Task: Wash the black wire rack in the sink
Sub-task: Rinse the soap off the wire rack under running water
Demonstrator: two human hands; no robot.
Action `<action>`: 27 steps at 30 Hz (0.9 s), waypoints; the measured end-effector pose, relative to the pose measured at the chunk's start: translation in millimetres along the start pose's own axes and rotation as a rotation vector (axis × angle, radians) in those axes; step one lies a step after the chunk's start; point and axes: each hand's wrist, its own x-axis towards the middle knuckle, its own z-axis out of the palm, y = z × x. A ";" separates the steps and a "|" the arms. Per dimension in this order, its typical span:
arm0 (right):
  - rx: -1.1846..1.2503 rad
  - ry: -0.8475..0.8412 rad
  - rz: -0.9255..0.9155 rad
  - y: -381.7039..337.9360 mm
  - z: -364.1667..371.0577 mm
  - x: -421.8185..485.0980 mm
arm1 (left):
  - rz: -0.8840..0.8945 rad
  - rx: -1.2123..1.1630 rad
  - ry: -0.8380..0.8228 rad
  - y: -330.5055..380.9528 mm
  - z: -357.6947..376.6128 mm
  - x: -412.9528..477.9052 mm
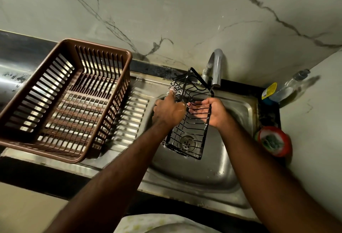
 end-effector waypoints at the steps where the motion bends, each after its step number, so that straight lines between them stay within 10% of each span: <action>1: 0.032 -0.027 0.001 0.5 -1.1 -0.7 | 0.003 -0.013 -0.012 -1.9 -0.6 1.4; 9: 0.187 -0.185 -0.040 -4.5 -15.3 3.2 | -0.059 -0.455 -0.125 -6.8 -4.1 2.8; 27: 0.247 -0.057 -0.188 -5.1 -19.0 15.2 | -0.147 -0.613 -0.117 1.4 -2.4 5.0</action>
